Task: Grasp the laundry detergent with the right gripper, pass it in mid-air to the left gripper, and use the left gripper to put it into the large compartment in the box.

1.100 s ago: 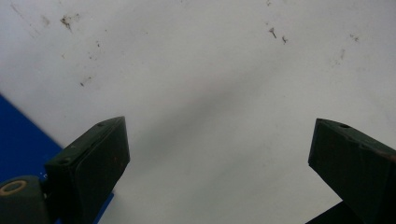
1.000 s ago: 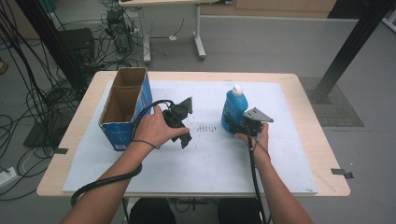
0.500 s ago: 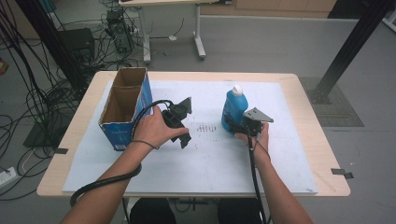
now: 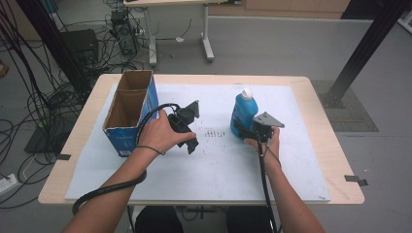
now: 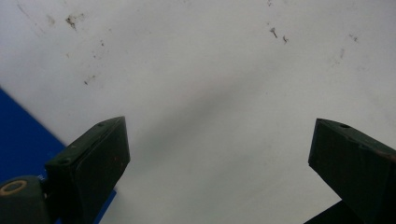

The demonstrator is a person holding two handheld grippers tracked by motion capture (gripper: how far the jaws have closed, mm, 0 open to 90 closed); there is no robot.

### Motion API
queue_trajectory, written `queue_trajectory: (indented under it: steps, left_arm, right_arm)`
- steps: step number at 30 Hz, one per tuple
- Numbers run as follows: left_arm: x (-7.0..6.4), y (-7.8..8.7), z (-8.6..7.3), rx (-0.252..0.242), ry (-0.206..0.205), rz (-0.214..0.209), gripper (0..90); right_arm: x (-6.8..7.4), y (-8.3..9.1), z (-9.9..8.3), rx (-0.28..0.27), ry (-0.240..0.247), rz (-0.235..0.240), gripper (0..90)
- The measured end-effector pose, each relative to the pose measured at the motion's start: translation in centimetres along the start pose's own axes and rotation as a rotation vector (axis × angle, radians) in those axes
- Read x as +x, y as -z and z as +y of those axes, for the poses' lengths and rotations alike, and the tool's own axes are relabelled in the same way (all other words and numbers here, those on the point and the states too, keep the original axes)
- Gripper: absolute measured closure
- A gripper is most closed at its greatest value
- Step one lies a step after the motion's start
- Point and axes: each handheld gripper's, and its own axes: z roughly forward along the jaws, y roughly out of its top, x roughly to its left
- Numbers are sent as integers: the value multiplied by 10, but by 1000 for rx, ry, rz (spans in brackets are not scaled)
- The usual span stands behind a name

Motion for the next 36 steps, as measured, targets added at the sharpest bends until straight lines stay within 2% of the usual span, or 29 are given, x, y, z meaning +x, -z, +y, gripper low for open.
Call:
queue_trajectory:
  steps: [12, 23, 36]
  left_arm:
    - [2, 2, -2, -3, 0, -1, 56]
    - [0, 8, -4, -13, -20, -4, 57]
    - [-2, 34, -14, -55, -78, -18, 59]
  right_arm:
    - [1, 1, 3, 5, 19, -1, 423]
    - [-5, 13, 10, -5, 24, 7, 423]
    - [-13, 31, 23, -17, 6, 99, 423]
